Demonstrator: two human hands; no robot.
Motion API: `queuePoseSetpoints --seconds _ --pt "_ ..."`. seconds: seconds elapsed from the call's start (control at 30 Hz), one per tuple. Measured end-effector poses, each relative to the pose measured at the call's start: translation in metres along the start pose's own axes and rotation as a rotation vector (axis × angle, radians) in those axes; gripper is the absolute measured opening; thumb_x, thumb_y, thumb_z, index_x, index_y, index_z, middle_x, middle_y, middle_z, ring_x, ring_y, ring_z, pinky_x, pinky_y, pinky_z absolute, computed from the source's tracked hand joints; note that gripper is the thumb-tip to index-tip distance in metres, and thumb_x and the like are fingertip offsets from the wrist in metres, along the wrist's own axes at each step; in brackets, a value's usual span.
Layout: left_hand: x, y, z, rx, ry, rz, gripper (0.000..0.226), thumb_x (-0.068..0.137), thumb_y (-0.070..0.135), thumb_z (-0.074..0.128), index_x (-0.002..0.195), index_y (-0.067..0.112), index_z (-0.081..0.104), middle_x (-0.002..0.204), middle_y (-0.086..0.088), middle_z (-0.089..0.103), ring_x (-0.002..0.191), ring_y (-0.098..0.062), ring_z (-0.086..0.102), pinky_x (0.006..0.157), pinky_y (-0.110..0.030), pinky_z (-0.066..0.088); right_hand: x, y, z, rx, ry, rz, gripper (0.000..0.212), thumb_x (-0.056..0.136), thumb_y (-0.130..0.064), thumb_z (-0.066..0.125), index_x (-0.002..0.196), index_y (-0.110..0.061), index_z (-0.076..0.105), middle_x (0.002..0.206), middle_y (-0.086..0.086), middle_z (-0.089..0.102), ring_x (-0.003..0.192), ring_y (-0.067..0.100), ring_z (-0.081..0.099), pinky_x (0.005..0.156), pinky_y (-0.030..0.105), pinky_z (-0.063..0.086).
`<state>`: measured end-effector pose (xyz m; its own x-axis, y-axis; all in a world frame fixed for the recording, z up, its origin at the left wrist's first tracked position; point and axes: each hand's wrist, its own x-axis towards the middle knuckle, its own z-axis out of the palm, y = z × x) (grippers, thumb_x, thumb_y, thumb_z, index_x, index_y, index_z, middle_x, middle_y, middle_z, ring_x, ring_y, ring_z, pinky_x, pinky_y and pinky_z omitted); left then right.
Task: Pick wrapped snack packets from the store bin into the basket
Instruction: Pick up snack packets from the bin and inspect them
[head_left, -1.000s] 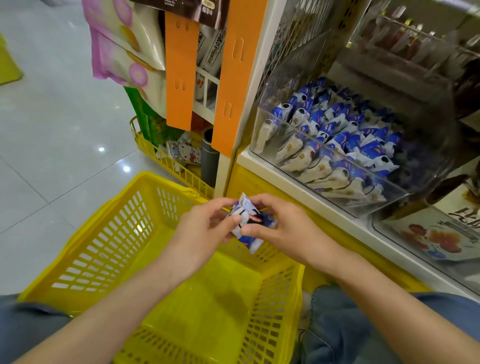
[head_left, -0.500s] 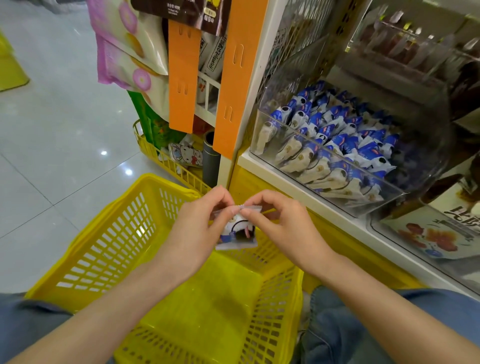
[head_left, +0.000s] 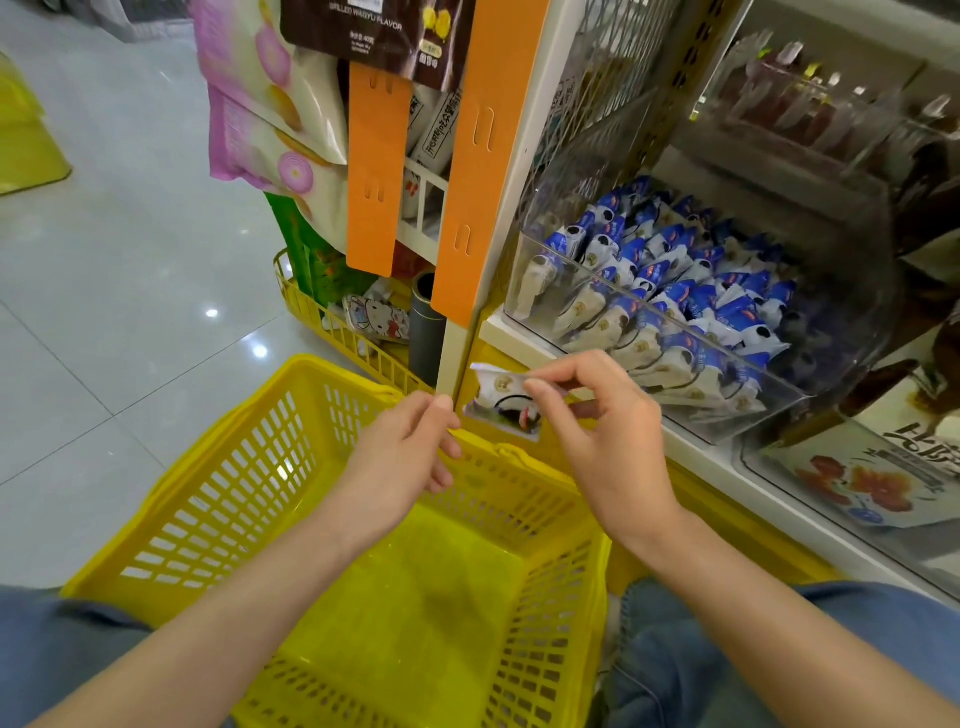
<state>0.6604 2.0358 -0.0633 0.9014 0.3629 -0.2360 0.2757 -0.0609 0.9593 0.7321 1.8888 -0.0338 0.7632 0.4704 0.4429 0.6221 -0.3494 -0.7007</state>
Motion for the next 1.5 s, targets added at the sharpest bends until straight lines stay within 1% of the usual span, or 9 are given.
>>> queuePoseSetpoints --seconds 0.13,0.3,0.37,0.5,0.67,0.8,0.97,1.27,1.5 --pt "-0.001 0.011 -0.002 -0.403 -0.205 -0.240 0.050 0.096 0.045 0.027 0.098 0.011 0.063 0.082 -0.008 0.071 0.064 -0.017 0.068 0.057 -0.025 0.055 -0.006 0.001 0.001 -0.082 -0.109 -0.208 0.009 0.084 -0.019 0.064 0.088 -0.013 0.070 0.093 -0.001 0.063 0.089 0.005 0.056 0.075 0.021 0.048" --pt "0.000 0.010 -0.007 -0.628 -0.159 -0.083 0.028 0.088 0.027 0.053 0.105 0.009 0.066 0.099 -0.008 0.073 0.086 -0.016 0.069 0.066 -0.025 0.056 -0.009 -0.001 0.002 -0.310 -0.229 -0.451 0.022 0.086 -0.029 0.057 0.089 -0.015 0.073 0.095 0.002 0.065 0.092 0.013 0.052 0.074 0.025 0.045" --pt "0.001 0.009 -0.006 -0.579 -0.061 -0.052 0.019 0.090 0.015 0.054 0.104 0.009 0.066 0.098 -0.008 0.073 0.085 -0.015 0.069 0.067 -0.024 0.056 -0.009 -0.004 0.004 -0.236 -0.258 -0.327 0.026 0.085 -0.035 0.057 0.097 -0.015 0.068 0.098 -0.001 0.062 0.095 0.010 0.052 0.080 0.020 0.043" --pt "0.001 0.007 -0.005 -0.483 -0.043 -0.028 0.019 0.091 0.014 0.053 0.106 0.013 0.065 0.098 -0.006 0.073 0.086 -0.014 0.069 0.076 -0.029 0.056 -0.004 -0.010 0.006 0.177 -0.194 0.295 0.027 0.087 -0.034 0.053 0.111 -0.025 0.048 0.103 -0.011 0.056 0.094 0.000 0.055 0.080 0.016 0.048" --pt "-0.003 0.003 0.004 -0.234 -0.095 0.112 0.019 0.091 0.012 0.054 0.108 0.019 0.060 0.102 -0.004 0.069 0.086 -0.011 0.065 0.072 -0.022 0.052 0.002 -0.006 0.007 0.584 -0.287 0.622 0.015 0.094 -0.012 0.048 0.103 -0.013 0.061 0.089 -0.001 0.069 0.071 0.002 0.066 0.060 0.019 0.055" --pt "-0.006 -0.006 0.005 0.264 0.154 0.380 0.029 0.084 0.024 0.064 0.107 0.029 0.048 0.103 0.014 0.055 0.087 0.000 0.054 0.070 -0.008 0.041 -0.003 -0.004 0.012 0.489 -0.210 0.613 0.010 0.093 -0.010 0.051 0.093 -0.016 0.059 0.090 0.007 0.068 0.069 0.006 0.065 0.058 0.022 0.056" --pt "-0.007 -0.014 0.007 0.370 0.123 0.406 0.032 0.077 0.043 0.063 0.103 0.032 0.048 0.102 0.019 0.051 0.091 0.007 0.050 0.069 -0.007 0.041 -0.011 -0.006 0.016 0.262 -0.218 0.476 0.013 0.090 -0.016 0.056 0.098 -0.008 0.062 0.096 0.010 0.069 0.089 0.026 0.066 0.077 0.048 0.054" --pt "-0.002 -0.014 0.007 0.198 0.086 0.348 0.022 0.086 0.015 0.064 0.087 0.032 0.049 0.093 0.013 0.063 0.083 0.001 0.062 0.059 -0.010 0.048 -0.021 -0.005 0.016 -0.090 -0.283 0.075 0.018 0.094 -0.021 0.052 0.103 -0.010 0.062 0.091 -0.006 0.055 0.081 0.006 0.051 0.072 0.024 0.047" --pt "0.001 -0.022 0.005 0.433 0.147 0.423 0.010 0.093 0.015 0.050 0.099 0.017 0.058 0.087 0.003 0.068 0.073 -0.008 0.063 0.063 -0.029 0.052 -0.022 0.000 0.022 -0.050 -0.330 0.170 0.020 0.094 -0.027 0.051 0.110 -0.017 0.058 0.101 -0.006 0.062 0.090 0.005 0.060 0.078 0.026 0.051"
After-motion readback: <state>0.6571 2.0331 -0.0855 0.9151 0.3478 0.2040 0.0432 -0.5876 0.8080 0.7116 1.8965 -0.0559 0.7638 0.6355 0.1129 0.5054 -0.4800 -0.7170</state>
